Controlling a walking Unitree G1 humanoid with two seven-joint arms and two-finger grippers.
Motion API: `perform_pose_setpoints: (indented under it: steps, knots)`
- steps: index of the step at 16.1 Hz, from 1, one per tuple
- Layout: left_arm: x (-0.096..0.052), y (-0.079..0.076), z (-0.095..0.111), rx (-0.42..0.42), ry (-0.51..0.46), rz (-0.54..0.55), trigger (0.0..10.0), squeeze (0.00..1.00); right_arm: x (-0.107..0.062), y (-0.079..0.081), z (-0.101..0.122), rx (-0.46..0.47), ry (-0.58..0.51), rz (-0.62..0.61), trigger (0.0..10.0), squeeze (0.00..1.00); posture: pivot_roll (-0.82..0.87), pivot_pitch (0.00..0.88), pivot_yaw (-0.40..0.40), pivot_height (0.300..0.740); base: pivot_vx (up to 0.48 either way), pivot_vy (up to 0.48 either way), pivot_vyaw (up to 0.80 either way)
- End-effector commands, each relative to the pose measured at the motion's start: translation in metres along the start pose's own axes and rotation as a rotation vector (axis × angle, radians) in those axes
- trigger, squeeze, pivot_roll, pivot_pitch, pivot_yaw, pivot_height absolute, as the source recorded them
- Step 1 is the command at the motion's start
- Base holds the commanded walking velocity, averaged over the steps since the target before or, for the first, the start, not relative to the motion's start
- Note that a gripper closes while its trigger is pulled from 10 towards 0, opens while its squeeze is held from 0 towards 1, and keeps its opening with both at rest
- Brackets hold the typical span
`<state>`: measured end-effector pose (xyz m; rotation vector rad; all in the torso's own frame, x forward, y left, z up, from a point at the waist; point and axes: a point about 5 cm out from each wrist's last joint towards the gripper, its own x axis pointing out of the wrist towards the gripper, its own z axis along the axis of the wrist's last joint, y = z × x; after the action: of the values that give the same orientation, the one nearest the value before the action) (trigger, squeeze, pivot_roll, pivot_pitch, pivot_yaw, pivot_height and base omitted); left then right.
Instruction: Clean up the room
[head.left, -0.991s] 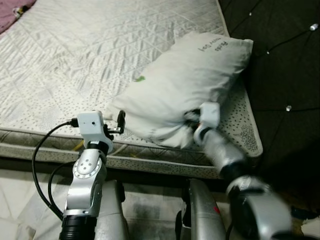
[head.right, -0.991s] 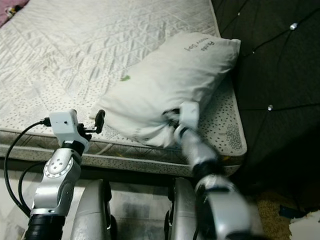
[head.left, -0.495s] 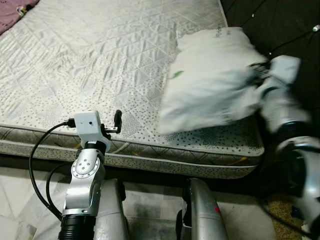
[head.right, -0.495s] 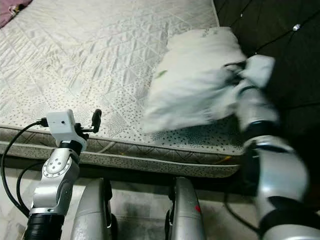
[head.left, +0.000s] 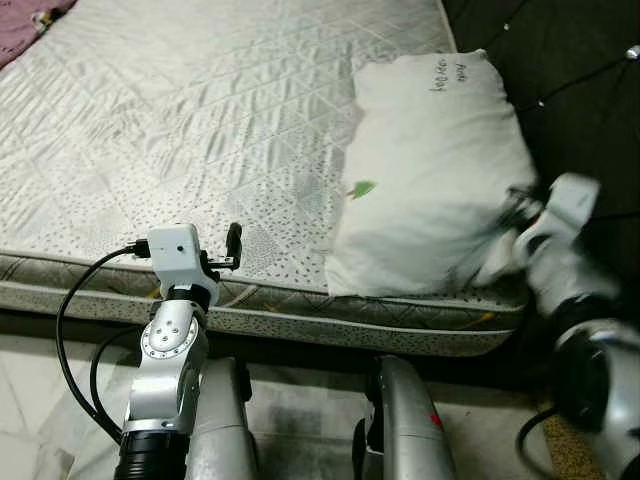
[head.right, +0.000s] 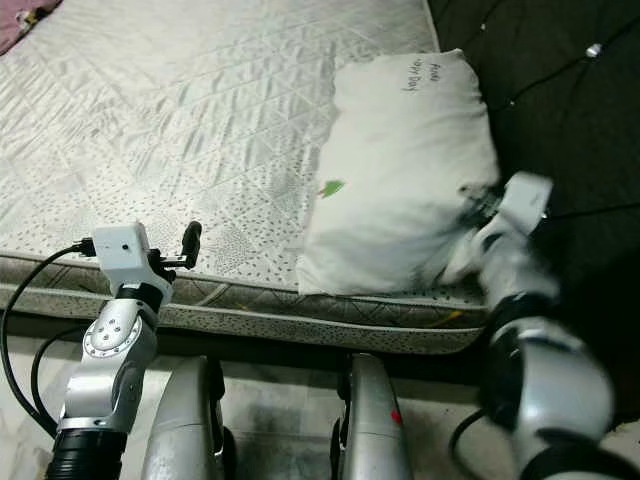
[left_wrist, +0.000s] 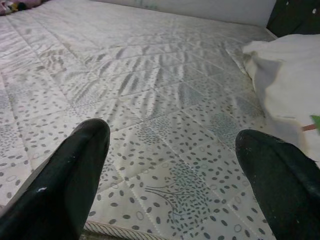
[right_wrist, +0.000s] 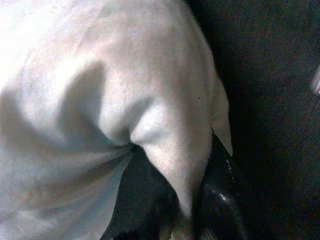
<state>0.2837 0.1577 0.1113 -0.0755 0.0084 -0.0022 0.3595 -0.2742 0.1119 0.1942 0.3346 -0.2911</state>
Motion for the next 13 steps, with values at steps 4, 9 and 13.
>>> perform_pose_setpoints:
  steps: [4,9,13]
  knots:
    - [0.002,-0.004,-0.002,0.007,0.009,-0.023,10.0,0.0,-0.007,0.049,-0.03,-0.003,0.018,0.129,0.0,0.0,0.05,0.053,-0.014,0.582,0.0,0.0,0.0]
    - [0.002,-0.004,-0.002,0.002,0.009,-0.014,10.0,0.0,-0.002,0.062,0.006,0.034,-0.066,0.111,0.0,0.0,0.05,0.053,-0.019,0.582,0.0,0.0,0.0]
    - [0.002,-0.001,-0.002,0.001,0.006,-0.004,10.0,0.0,0.002,0.019,0.057,0.034,-0.173,-0.038,0.0,0.0,0.05,0.051,-0.021,0.582,0.0,0.0,0.0]
